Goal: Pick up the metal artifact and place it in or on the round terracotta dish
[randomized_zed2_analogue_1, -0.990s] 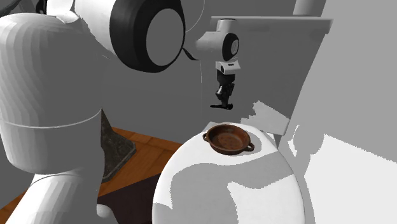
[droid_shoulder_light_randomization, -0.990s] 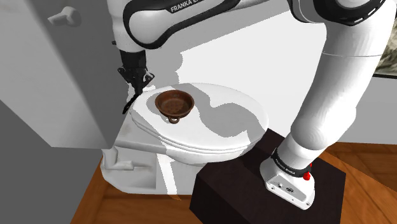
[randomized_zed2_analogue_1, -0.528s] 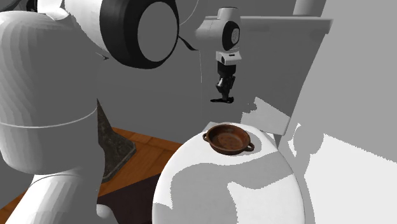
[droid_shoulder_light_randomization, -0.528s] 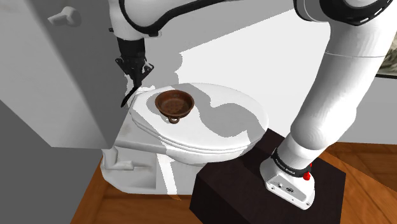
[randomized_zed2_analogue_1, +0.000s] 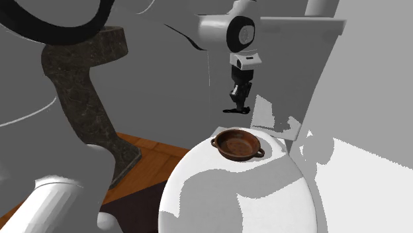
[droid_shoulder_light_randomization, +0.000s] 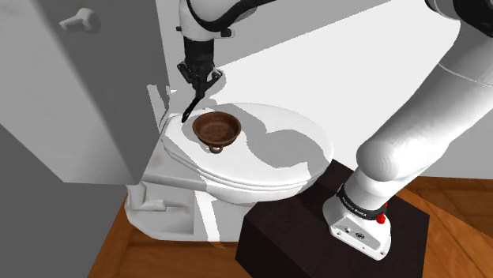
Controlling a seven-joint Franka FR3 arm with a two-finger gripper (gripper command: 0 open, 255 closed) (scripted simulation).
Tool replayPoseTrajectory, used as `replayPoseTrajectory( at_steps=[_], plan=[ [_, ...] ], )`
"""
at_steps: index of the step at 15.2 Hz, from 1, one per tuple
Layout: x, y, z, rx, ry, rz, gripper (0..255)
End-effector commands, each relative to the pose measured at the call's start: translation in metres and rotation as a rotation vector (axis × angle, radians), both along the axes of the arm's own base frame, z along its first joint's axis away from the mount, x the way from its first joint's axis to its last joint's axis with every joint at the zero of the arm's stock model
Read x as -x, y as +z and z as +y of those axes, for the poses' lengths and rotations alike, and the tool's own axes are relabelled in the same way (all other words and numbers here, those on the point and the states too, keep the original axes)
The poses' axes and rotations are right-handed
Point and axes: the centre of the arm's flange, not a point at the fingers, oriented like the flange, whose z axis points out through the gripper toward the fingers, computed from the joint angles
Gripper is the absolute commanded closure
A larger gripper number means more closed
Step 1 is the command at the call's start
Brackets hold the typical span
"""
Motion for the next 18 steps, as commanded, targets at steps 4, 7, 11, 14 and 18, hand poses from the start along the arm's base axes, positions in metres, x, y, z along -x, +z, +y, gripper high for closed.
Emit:
replayPoseTrajectory(
  at_steps=[4, 7, 11, 14, 18],
  plan=[
    [0.03, 0.011, -0.072, -0.001, 0.001, 0.0, 255],
    [0.03, -0.005, -0.072, -0.001, 0.001, 0.0, 255],
    [0.03, -0.026, -0.072, -0.001, 0.001, 0.0, 255],
    [0.03, -0.042, -0.072, -0.001, 0.001, 0.0, 255],
    [0.03, -0.063, -0.072, -0.001, 0.001, 0.0, 255]
  ],
)
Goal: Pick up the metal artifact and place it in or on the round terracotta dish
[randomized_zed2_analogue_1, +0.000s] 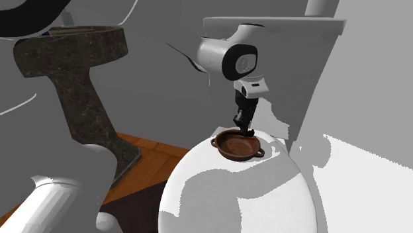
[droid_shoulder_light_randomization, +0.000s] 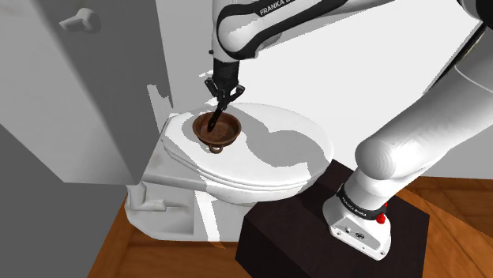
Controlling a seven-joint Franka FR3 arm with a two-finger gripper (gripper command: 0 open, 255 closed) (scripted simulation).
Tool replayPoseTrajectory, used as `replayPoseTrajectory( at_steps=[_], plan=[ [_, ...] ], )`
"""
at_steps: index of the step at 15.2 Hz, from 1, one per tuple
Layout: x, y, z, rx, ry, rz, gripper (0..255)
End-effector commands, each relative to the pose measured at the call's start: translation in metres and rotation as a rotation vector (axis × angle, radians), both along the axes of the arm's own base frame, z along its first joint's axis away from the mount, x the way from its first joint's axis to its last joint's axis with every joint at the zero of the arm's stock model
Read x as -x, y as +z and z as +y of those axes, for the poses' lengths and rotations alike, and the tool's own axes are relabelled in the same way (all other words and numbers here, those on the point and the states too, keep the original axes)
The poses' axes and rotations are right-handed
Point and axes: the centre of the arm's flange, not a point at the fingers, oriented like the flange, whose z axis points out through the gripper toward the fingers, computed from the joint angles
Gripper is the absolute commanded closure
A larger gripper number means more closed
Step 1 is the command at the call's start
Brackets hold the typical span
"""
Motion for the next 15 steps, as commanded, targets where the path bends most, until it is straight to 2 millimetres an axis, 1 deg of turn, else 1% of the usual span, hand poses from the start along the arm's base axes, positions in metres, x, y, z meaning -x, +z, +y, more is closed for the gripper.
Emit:
replayPoseTrajectory(
  at_steps=[1, 4, 12, 13, 15],
  plan=[
    [0.0, -0.012, 0.0, 0.0, 0.0, -0.001, 255],
    [0.0, -0.028, 0.0, 0.0, 0.0, -0.001, 255],
    [0.0, -0.028, 0.0, 0.0, 0.0, -0.001, 255],
    [0.0, -0.028, 0.0, 0.0, 0.0, -0.001, 0],
    [0.0, -0.028, 0.0, 0.0, 0.0, -0.001, 0]
  ],
)
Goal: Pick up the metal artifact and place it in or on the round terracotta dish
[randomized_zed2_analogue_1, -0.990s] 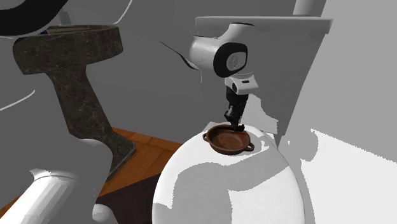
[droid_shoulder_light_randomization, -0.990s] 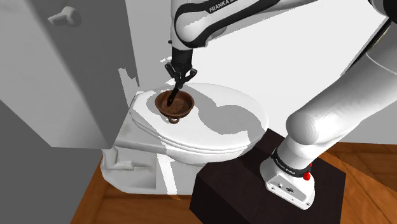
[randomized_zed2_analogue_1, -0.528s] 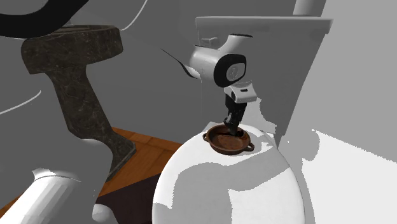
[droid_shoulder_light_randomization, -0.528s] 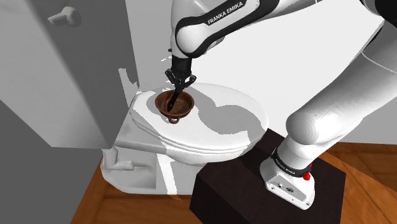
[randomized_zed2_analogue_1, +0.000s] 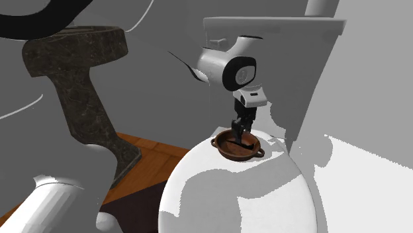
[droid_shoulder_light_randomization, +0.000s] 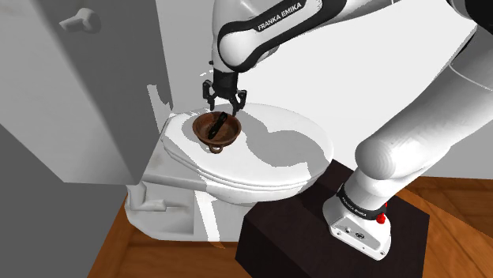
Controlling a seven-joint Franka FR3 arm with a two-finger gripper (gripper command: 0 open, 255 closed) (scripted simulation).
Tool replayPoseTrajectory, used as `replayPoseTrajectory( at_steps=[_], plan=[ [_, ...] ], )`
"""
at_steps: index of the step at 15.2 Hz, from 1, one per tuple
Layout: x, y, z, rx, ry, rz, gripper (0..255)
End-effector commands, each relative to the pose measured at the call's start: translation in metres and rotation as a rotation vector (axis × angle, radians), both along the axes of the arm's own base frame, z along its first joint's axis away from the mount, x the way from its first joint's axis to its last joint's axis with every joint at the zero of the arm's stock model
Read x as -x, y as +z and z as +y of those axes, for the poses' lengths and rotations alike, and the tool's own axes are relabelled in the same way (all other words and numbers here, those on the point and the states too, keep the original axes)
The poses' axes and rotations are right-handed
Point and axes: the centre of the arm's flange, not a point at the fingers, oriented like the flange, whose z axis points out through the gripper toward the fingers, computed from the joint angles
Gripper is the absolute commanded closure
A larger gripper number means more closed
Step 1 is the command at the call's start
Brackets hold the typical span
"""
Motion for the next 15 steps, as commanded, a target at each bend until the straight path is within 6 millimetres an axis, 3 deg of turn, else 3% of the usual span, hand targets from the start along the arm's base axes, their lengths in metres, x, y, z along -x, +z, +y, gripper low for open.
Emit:
replayPoseTrajectory(
  at_steps=[1, 3, 7, 15],
  plan=[
    [0.0, 0.0, 0.0, 0.0, 0.0, 0.0, 0],
    [0.0, 0.0, 0.0, 0.0, 0.0, 0.0, 0],
    [0.002, 0.05, 0.0, 0.0, 0.0, 0.0, 0],
    [0.002, 0.05, 0.0, 0.0, 0.0, 0.0, 0]
  ],
)
